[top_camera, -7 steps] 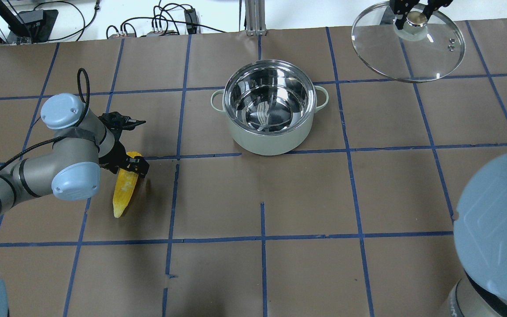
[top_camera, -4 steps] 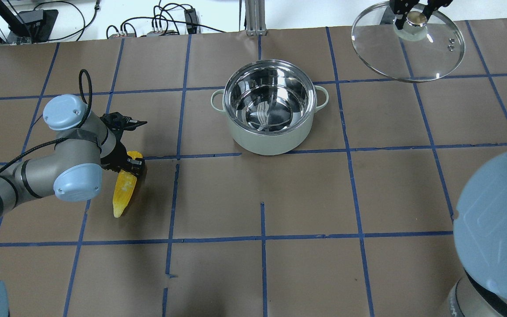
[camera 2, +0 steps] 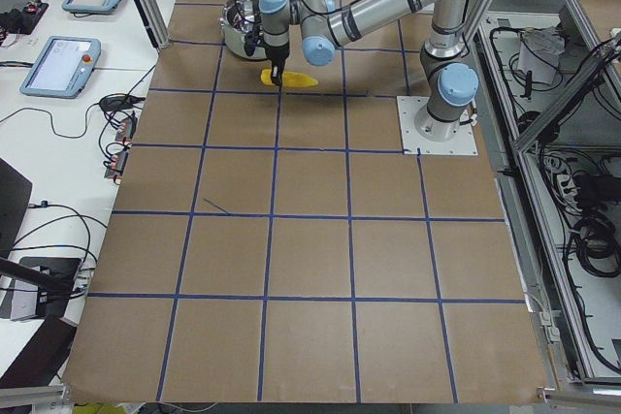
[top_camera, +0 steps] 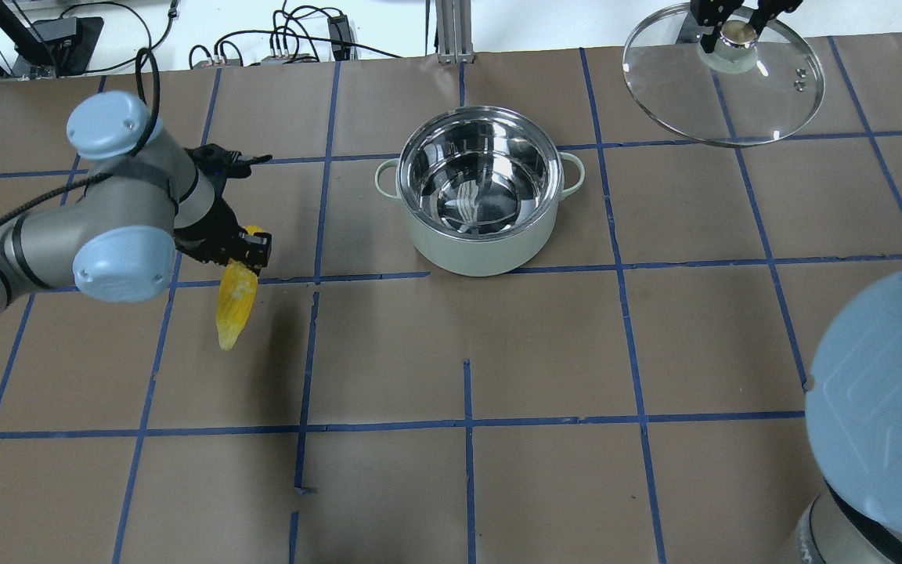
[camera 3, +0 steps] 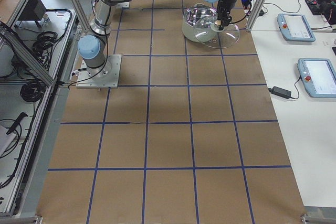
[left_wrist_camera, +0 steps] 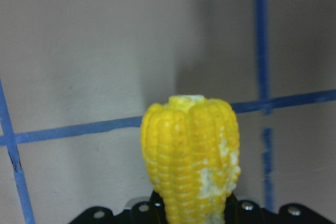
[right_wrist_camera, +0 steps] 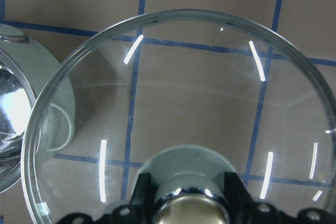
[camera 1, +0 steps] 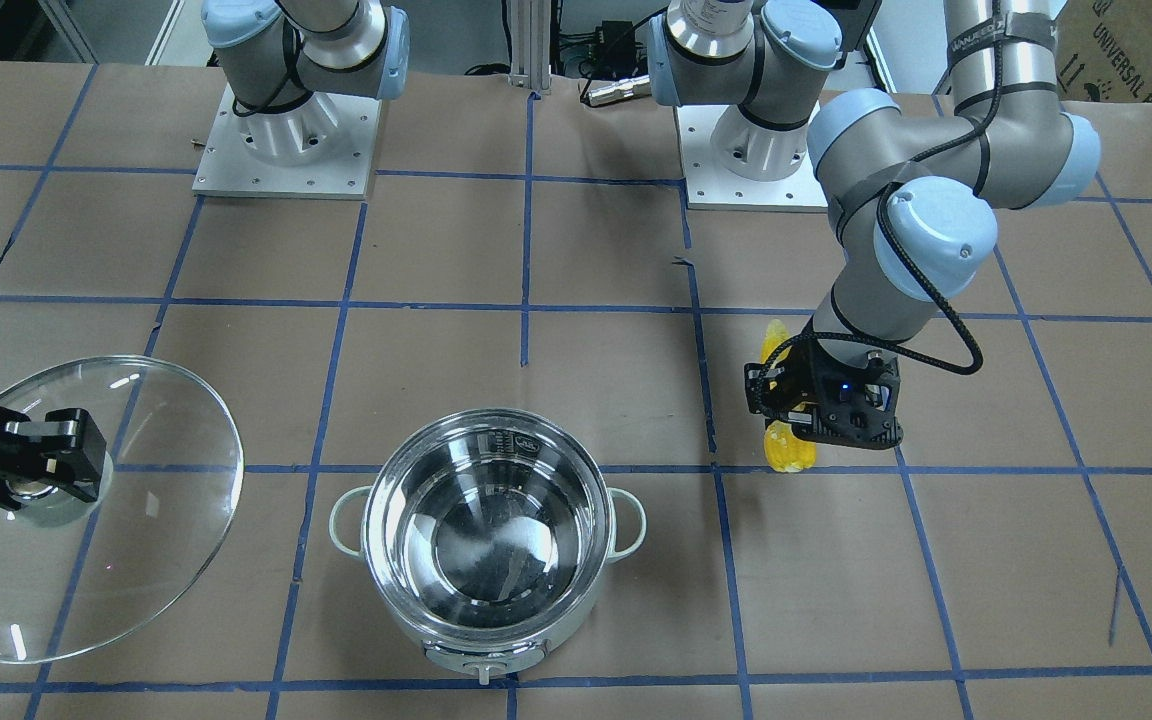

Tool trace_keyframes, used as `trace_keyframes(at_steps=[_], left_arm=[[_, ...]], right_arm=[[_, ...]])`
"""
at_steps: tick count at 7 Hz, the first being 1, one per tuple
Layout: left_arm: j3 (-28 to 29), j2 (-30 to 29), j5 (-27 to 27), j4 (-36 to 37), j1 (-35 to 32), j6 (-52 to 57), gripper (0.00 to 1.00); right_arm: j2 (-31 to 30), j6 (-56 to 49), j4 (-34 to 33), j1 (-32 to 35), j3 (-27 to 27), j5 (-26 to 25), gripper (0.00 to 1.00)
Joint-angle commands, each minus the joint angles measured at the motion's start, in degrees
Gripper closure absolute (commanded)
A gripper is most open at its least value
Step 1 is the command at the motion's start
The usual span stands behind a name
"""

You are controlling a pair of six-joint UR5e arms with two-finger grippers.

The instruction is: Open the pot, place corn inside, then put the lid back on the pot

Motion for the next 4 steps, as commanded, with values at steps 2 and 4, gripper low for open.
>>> trace_keyframes(at_steps=[2, 4], left_arm=[[24.2, -9.9, -1.3, -10.3, -11.9, -11.8, 0.83], [34.3, -17.9, -0.7, -10.3, -17.8, -17.7, 0.83]], right_arm=[[0.2, 0.1, 0.0, 0.1, 0.1, 0.5, 0.95], [0.2, 0.0, 0.0, 0.0, 0.0, 0.5, 0.95]])
